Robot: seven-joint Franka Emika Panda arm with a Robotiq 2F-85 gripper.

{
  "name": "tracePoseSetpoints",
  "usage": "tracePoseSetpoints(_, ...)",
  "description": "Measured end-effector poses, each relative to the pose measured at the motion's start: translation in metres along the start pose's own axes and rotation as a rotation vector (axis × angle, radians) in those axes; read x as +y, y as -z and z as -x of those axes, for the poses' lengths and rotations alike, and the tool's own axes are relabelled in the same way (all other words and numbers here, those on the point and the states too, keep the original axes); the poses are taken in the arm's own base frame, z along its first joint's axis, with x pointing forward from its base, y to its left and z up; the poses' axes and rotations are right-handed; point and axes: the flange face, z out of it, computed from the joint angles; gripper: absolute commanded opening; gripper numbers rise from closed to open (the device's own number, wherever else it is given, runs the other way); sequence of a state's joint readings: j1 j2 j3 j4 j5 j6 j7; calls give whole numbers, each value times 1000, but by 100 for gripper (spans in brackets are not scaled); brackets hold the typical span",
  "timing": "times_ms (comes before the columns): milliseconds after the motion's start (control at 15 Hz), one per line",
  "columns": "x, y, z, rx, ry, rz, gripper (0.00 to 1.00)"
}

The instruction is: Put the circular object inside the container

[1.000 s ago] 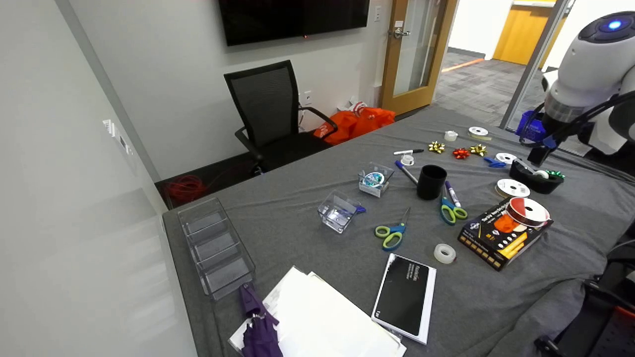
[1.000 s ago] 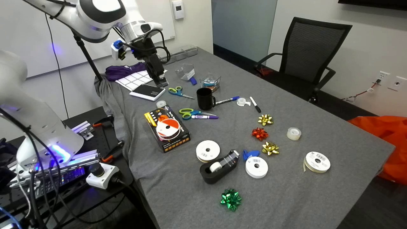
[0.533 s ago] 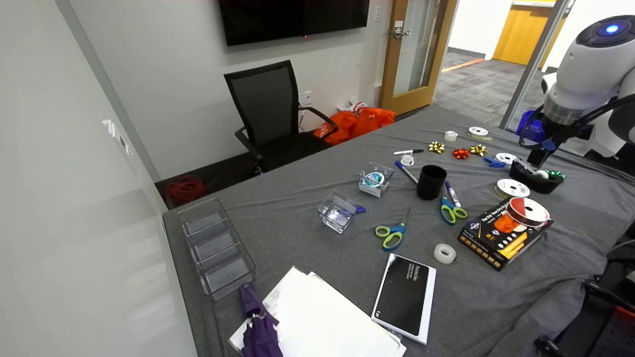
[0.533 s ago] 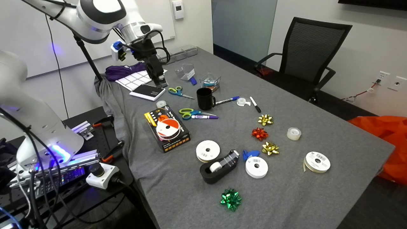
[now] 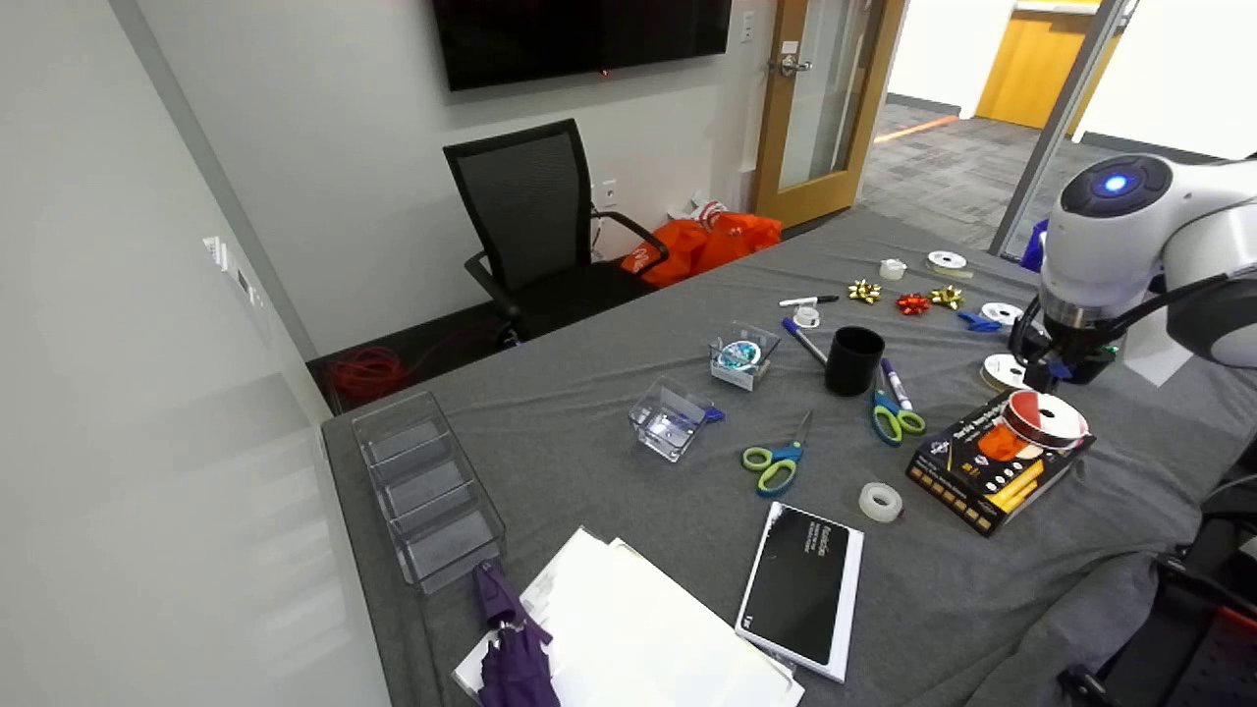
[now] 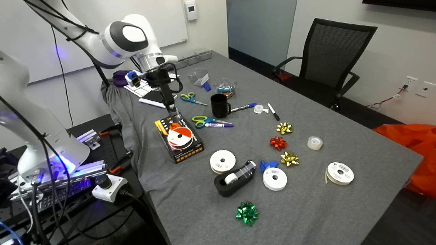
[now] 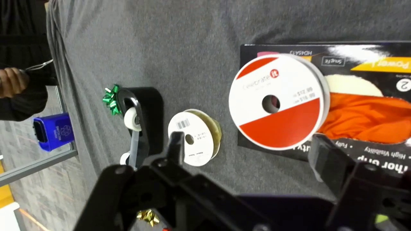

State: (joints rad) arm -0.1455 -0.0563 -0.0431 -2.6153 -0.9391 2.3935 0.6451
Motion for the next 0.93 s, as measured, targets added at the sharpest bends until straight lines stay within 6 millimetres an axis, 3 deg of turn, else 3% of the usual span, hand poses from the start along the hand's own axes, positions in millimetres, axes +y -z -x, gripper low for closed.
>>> tracePoseSetpoints(400,-38,-37,7,-47,-31,-34,100)
tracePoseSetpoints(933,-48,-57,-4,6,-39,-12,100)
